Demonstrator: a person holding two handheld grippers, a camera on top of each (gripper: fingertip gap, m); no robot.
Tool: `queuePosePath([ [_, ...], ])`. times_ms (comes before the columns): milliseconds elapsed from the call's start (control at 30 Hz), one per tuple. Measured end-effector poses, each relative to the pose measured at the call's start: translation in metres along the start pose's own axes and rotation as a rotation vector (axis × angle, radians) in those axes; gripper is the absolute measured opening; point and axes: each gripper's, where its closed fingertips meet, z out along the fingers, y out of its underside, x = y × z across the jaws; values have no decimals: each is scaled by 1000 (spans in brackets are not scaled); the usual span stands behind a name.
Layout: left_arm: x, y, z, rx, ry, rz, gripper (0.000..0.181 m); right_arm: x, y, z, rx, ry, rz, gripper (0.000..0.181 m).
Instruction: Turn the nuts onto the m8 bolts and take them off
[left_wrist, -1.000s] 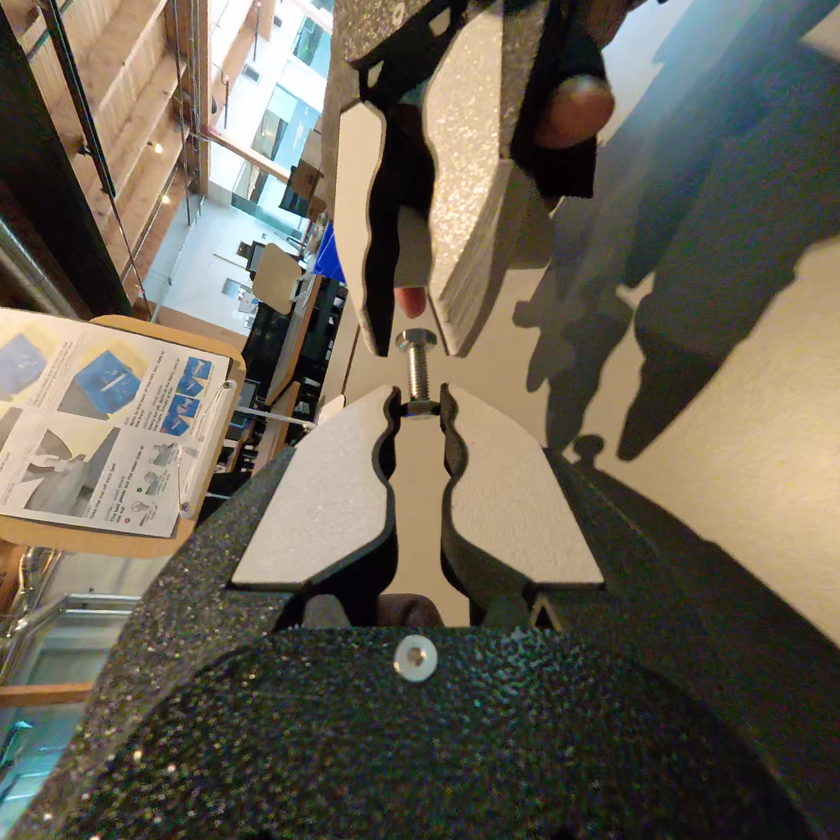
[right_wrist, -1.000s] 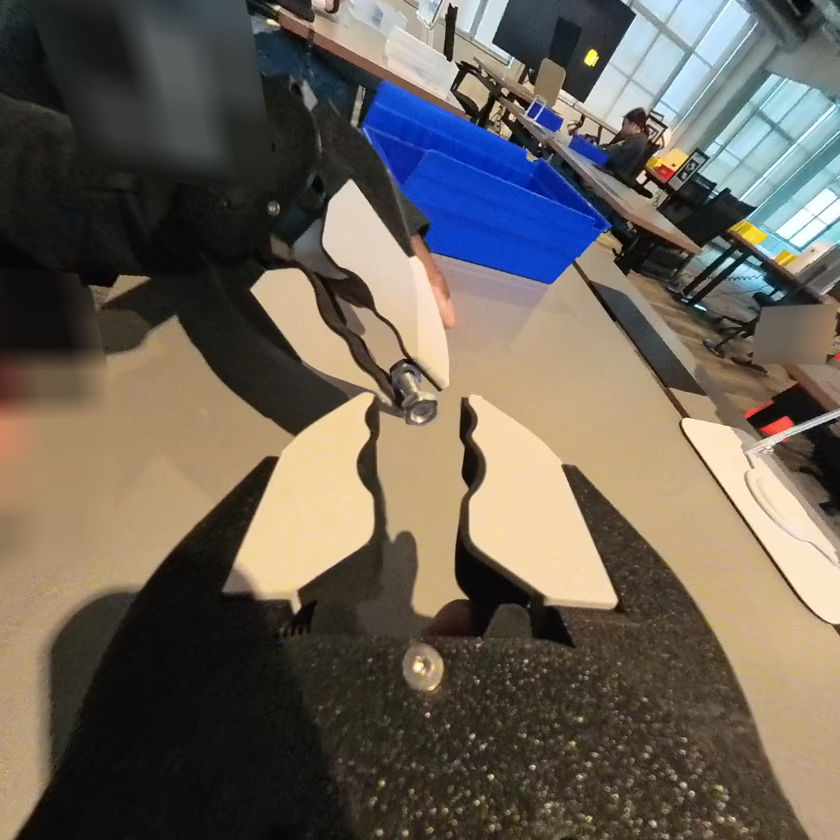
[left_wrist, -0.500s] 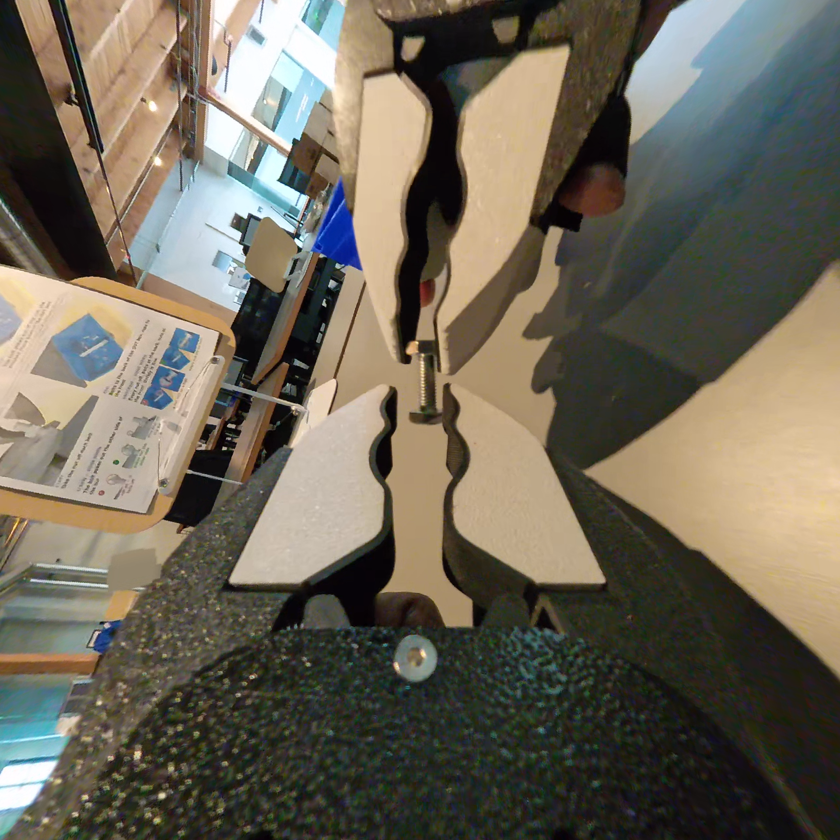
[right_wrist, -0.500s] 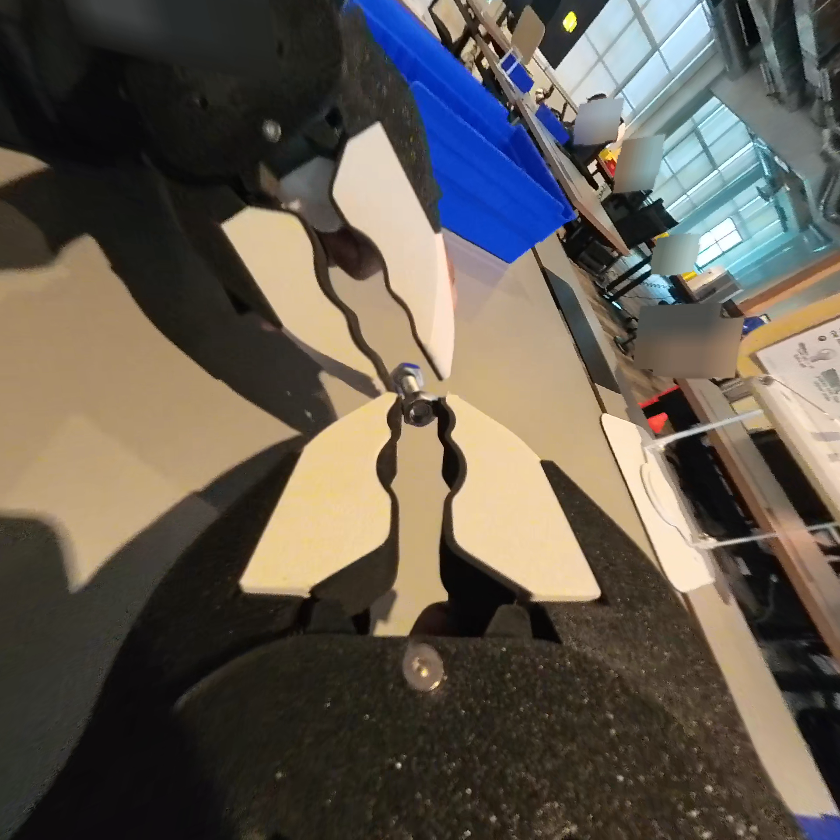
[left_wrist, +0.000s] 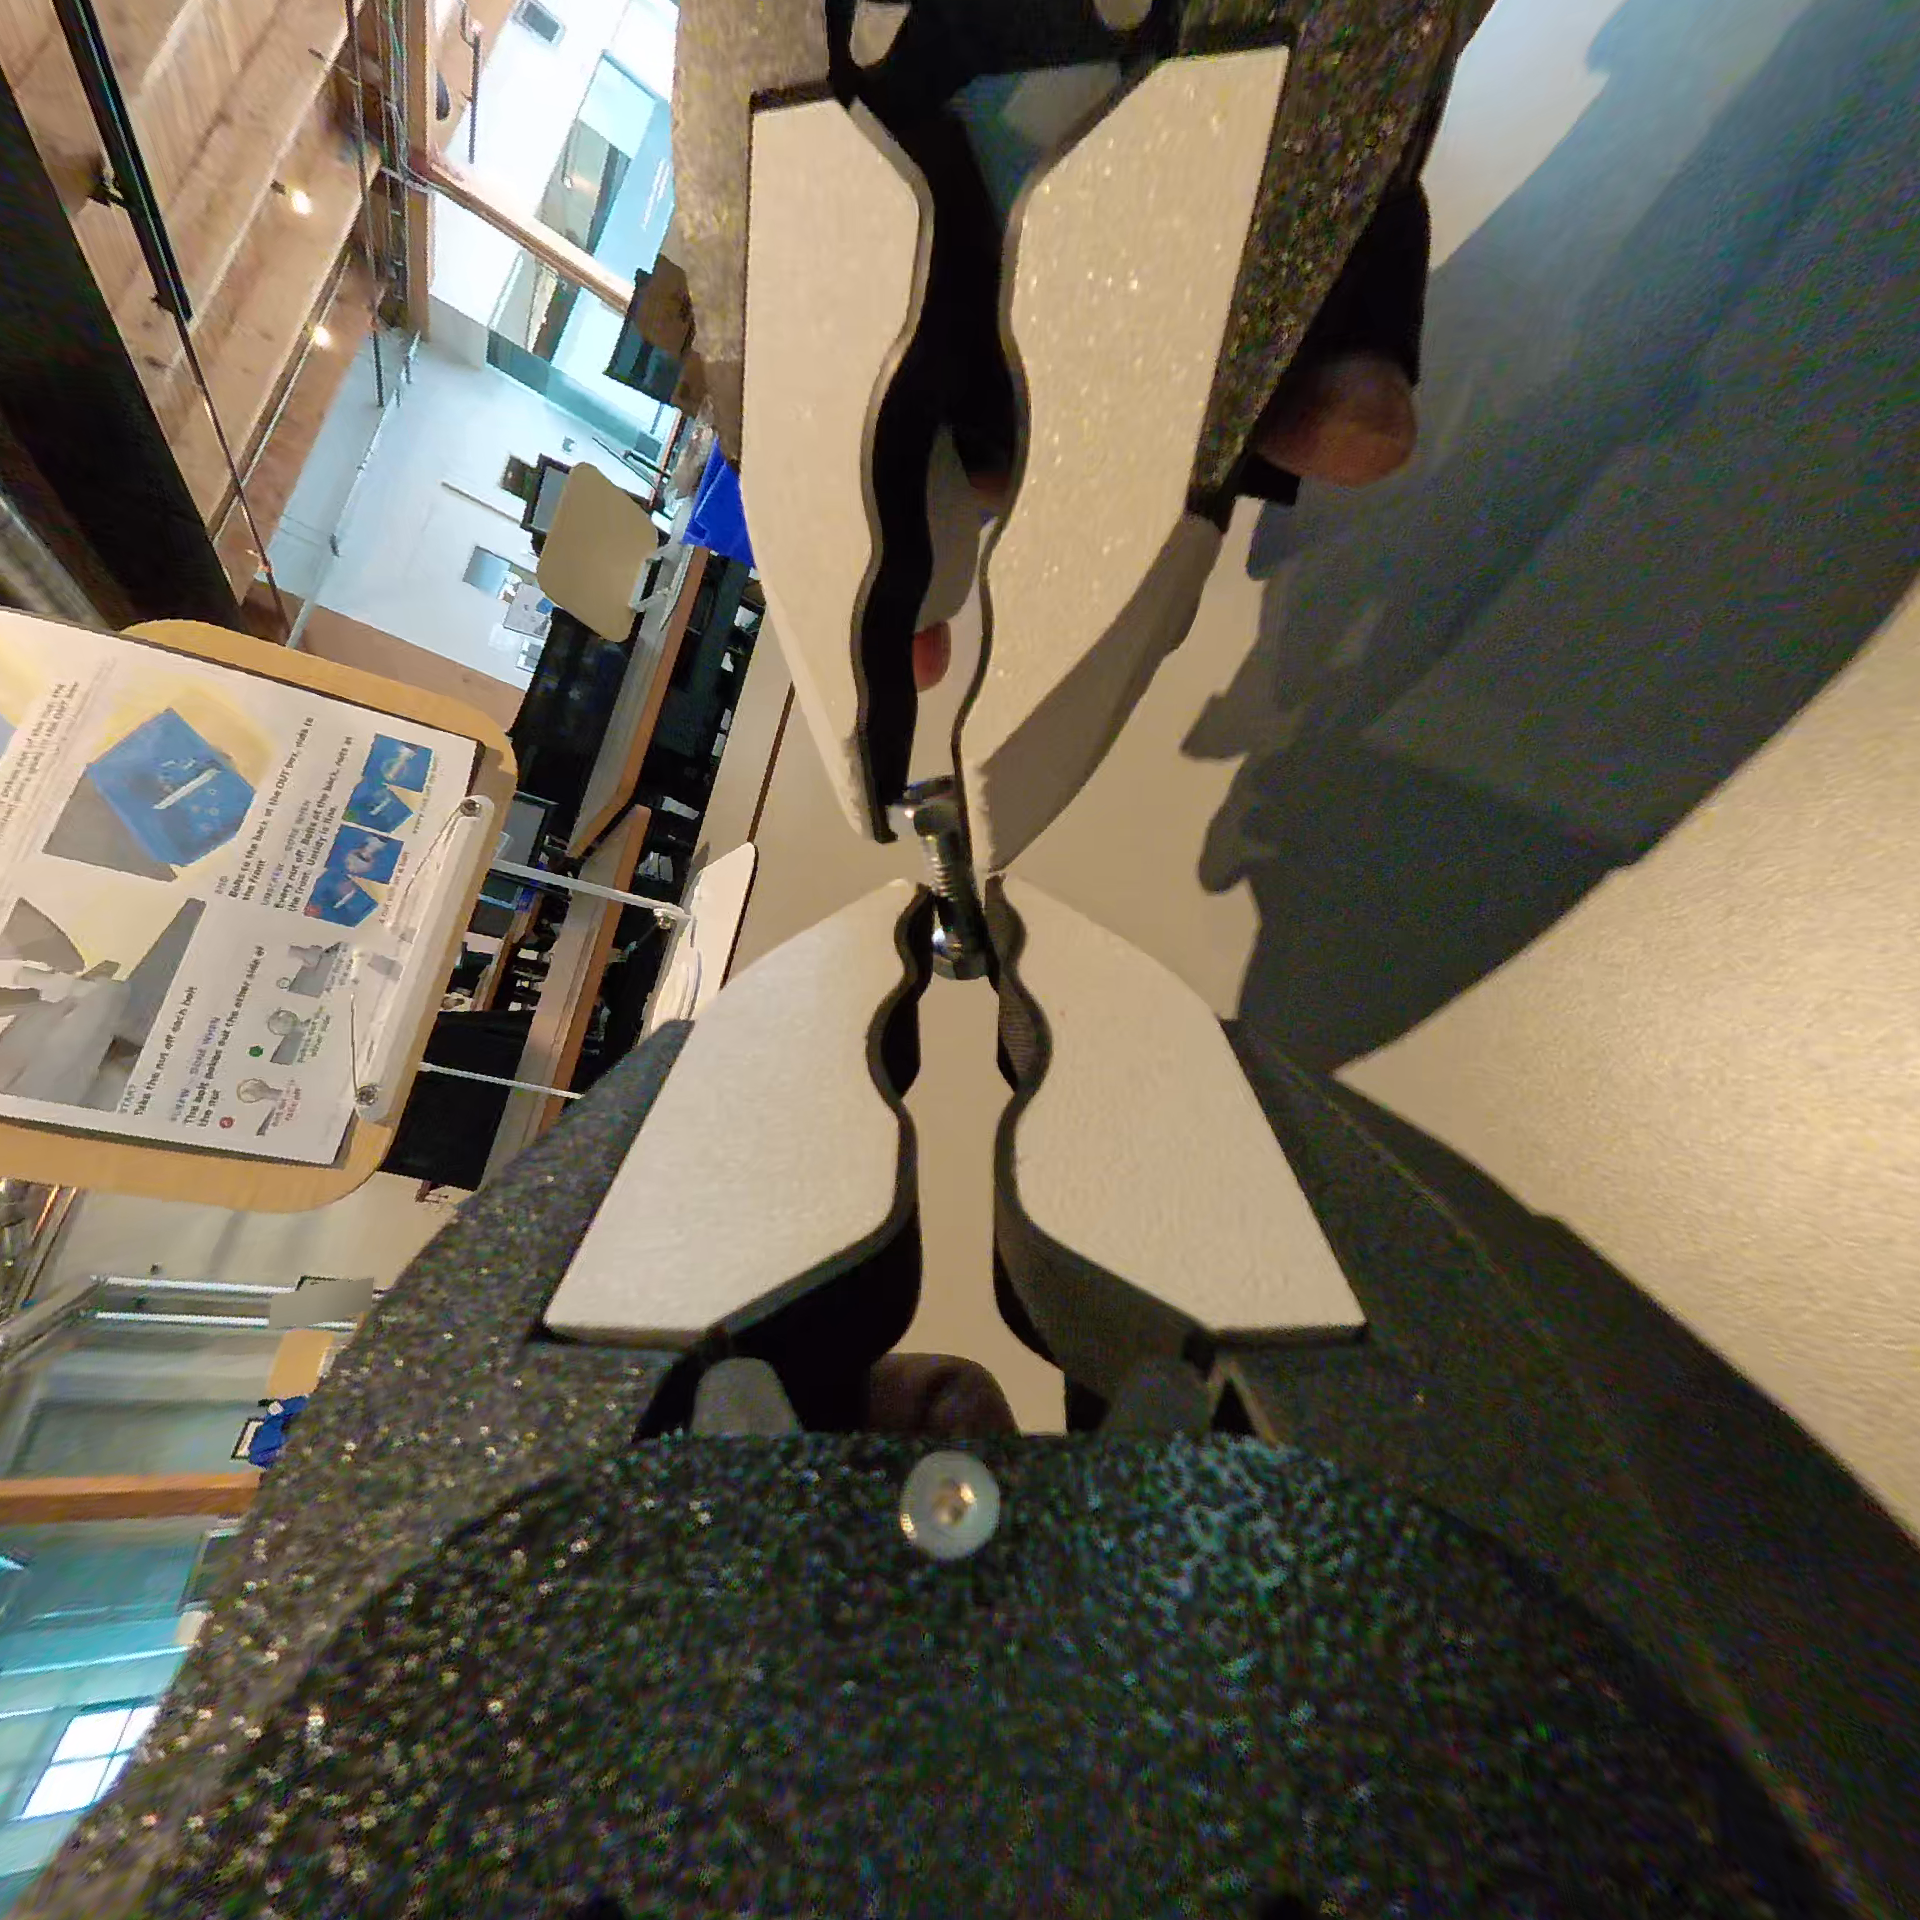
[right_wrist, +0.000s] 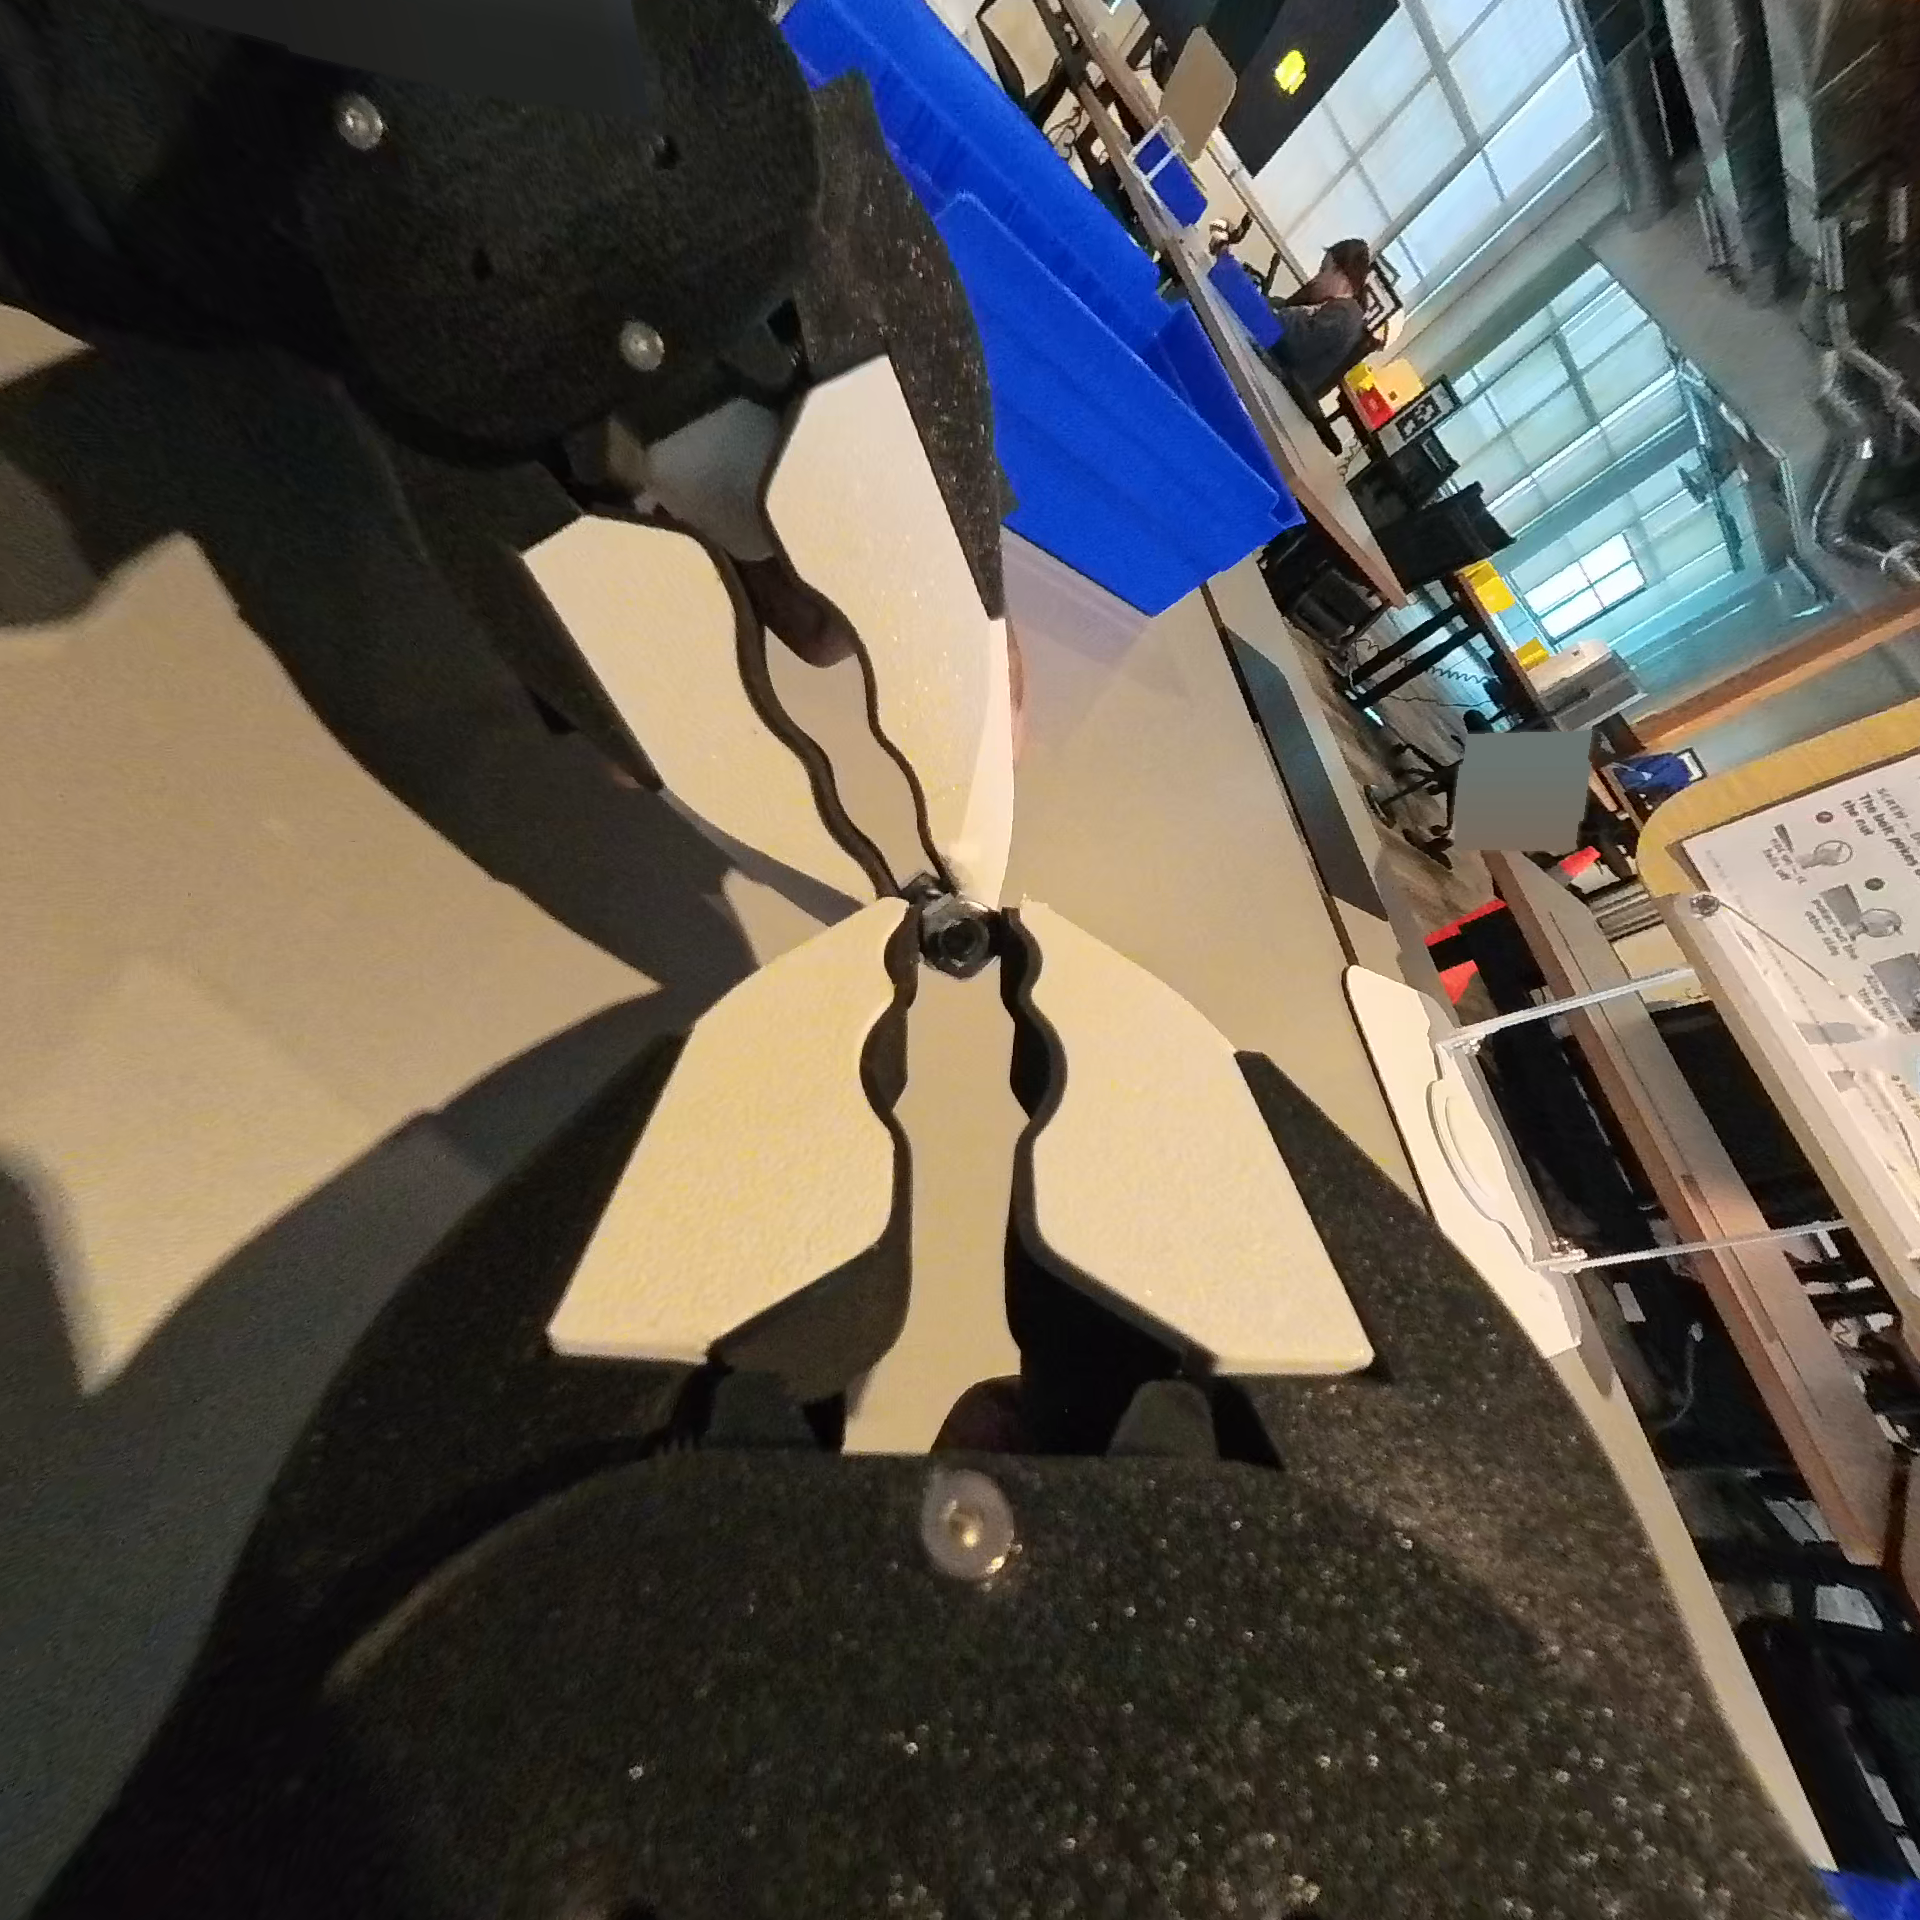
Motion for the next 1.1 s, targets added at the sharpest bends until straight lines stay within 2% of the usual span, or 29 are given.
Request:
queuePosePath([
  [400,-3,-1,-2,-3,19,-59,8,-1,-3,0,33,0,3,15],
  [533,-10,1,-1,-32,-52,8,7,-5,1,-1,37,-42,62,40],
  [600,-14,1,-2,-37,-90,41,7,-5,4,-2,31,-66,129,44],
  [800,-18,2,-2,-71,-163,182,7,1,3,-4,52,-97,303,37],
  [933,-15,2,0,-88,-163,234,7,0,2,-2,41,-90,303,34],
  [1033,-13,1,0,-85,-159,250,7,1,5,2,8,-72,287,18],
  [1100,-11,2,1,-89,-143,254,7,-2,5,3,0,-69,235,16],
])
